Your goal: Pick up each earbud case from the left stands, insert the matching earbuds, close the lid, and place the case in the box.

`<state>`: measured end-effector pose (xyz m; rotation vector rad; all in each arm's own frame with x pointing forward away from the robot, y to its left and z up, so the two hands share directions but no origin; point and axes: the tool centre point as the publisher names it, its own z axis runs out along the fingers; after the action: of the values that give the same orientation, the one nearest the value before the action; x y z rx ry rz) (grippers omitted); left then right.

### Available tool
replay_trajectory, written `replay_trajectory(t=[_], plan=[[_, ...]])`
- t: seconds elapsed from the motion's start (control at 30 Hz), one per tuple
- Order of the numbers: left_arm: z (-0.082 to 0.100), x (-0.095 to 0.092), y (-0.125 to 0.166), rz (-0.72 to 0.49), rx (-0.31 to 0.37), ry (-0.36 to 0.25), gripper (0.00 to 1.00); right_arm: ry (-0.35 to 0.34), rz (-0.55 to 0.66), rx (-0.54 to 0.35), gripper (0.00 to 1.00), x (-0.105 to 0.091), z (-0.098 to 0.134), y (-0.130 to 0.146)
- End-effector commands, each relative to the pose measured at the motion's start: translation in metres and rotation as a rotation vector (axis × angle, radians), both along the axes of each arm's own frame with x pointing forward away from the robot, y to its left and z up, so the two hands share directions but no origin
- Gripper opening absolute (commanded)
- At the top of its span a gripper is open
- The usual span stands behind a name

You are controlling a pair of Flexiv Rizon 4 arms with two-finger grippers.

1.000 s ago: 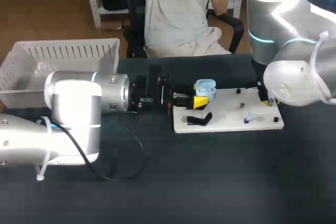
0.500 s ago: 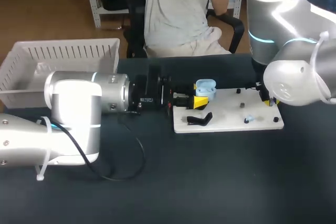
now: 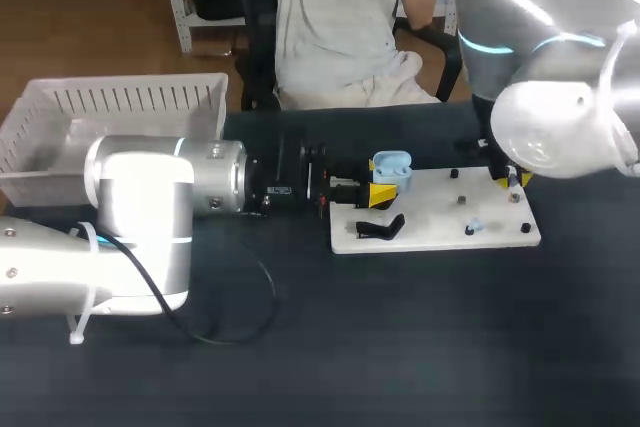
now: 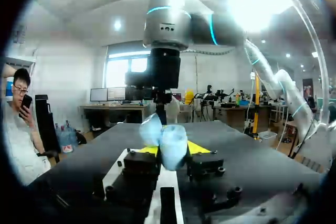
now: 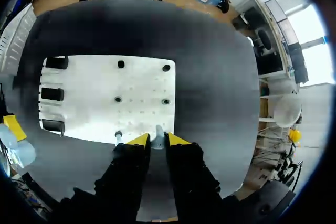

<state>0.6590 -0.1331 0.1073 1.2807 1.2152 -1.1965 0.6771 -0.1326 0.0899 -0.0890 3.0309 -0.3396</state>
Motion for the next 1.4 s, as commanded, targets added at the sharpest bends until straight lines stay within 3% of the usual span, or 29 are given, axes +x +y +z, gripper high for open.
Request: replay_trajectory(t=[0.03, 0.23, 0.5, 1.1, 1.23, 1.3, 1.37, 1.4], plan=[[0.0, 0.0, -0.001, 0.001, 0.002, 0.0, 0.0, -0.032, -0.001, 0.025, 0.0, -0.024, 0.041, 0.016], [0.0, 0.0, -0.001, 0.001, 0.002, 0.0, 0.0, -0.054, 0.014, 0.033, 0.0, -0.039, 0.079, 0.051], [0.0, 0.0, -0.001, 0.001, 0.002, 0.0, 0.0, -0.049, 0.028, 0.063, 0.0, -0.049, 0.102, 0.097], [0.0, 0.0, -0.001, 0.001, 0.002, 0.0, 0.0, -0.049, 0.028, 0.063, 0.0, -0.049, 0.102, 0.097], [0.0, 0.0, -0.001, 0.001, 0.002, 0.0, 0.0, -0.061, -0.14, 0.1, 0.0, -0.035, 0.107, 0.124], [0.0, 0.0, -0.001, 0.001, 0.002, 0.0, 0.0, -0.109, -0.238, 0.051, 0.0, -0.03, 0.108, 0.132], [0.0, 0.0, -0.001, 0.001, 0.002, 0.0, 0.0, -0.078, -0.323, 0.127, 0.0, -0.029, 0.111, 0.141], [0.0, 0.0, -0.001, 0.001, 0.002, 0.0, 0.0, -0.061, -0.356, 0.101, 0.0, -0.028, 0.11, 0.143]])
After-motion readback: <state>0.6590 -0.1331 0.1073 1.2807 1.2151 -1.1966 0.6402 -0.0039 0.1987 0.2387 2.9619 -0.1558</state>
